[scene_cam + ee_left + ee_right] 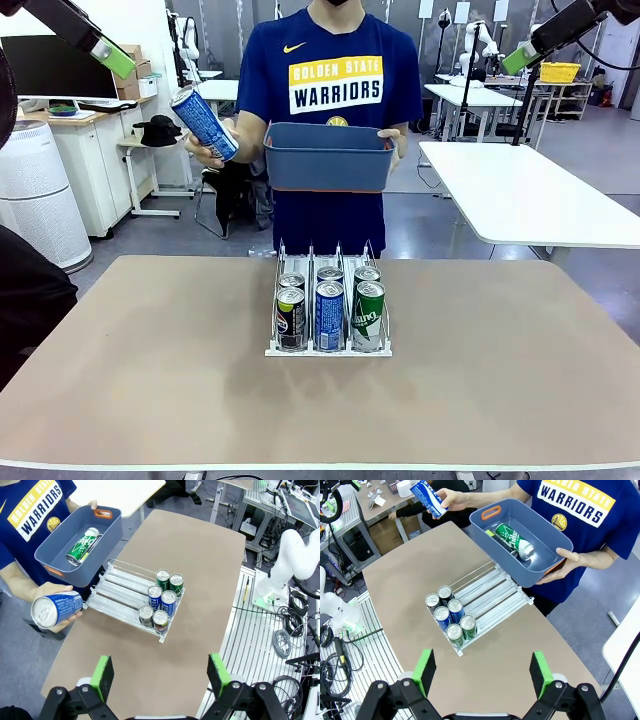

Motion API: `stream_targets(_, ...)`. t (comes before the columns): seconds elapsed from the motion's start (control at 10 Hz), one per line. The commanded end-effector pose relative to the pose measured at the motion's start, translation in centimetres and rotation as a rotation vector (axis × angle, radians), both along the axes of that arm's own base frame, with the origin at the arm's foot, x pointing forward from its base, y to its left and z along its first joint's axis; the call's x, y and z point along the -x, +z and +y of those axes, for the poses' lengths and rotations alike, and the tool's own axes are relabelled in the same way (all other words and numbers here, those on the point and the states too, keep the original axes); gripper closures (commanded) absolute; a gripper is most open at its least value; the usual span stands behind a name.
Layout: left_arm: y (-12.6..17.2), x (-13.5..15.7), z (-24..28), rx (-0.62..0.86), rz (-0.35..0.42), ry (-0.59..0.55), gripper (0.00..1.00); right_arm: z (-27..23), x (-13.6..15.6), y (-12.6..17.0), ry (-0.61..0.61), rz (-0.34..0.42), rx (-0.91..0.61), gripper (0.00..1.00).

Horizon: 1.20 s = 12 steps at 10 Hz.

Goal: Fill the beverage cans into the dispenser.
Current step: Pick up the Ionic drink handed by the human.

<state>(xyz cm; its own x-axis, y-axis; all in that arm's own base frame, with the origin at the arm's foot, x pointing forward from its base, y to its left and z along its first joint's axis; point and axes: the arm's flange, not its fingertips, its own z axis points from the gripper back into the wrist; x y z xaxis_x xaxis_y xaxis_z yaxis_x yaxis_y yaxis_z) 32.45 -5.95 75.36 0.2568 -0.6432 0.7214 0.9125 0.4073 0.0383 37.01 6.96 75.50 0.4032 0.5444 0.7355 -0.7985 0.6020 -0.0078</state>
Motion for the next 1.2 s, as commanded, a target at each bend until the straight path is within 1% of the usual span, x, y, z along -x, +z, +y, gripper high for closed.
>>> stream_targets(0.0, 0.0, 0.1, 0.0, 0.009, 0.008, 0.002, 0.00, 0.0, 0.0, 0.0, -0.001, 0.001, 0.000, 0.00)
stream_targets(0.2, 0.0, 0.0, 0.0, 0.000, 0.000, 0.000, 0.00, 0.0, 0.0, 0.0, -0.001, 0.001, 0.000, 0.00)
stream_targets(0.3, 0.0, -0.1, 0.2, -0.025, 0.044, 0.041, 0.00, 0.0, 0.0, 0.0, -0.001, 0.001, 0.000, 0.00)
stream_targets(0.4, -0.4, -1.1, 0.5, -0.052, 0.045, 0.078, 0.00, 0.0, 0.0, 0.0, -0.001, 0.001, 0.000, 0.00)
stream_targets(0.5, -1.3, -2.9, 1.7, -0.100, 0.063, 0.101, 0.00, 0.0, 0.0, 0.0, -0.001, 0.001, 0.000, 0.00)
stream_targets(0.6, -1.7, -3.9, 2.4, -0.102, 0.084, 0.089, 0.00, 0.0, 0.0, 0.0, -0.001, 0.001, 0.000, 0.00)
stream_targets(0.7, -2.5, -4.8, 2.5, -0.123, 0.078, 0.118, 0.00, 0.0, 0.0, 0.0, -0.001, 0.001, 0.000, 0.00)
stream_targets(0.8, -3.3, -5.8, 2.6, -0.133, 0.058, 0.097, 0.00, 0.0, 0.0, 0.0, -0.001, 0.001, 0.000, 0.00)
stream_targets(0.9, -3.3, -5.9, 3.2, -0.177, 0.040, 0.106, 0.00, 0.0, 0.0, 0.0, -0.001, 0.001, 0.000, 0.00)
stream_targets(1.0, -3.7, -6.5, 2.8, -0.183, 0.026, 0.100, 0.00, 0.0, 0.0, 0.0, -0.001, 0.001, 0.000, 0.00)
stream_targets(1.1, -4.0, -7.0, 2.5, -0.182, 0.032, 0.101, 0.00, 0.0, 0.0, 0.0, -0.001, 0.001, 0.000, 0.00)
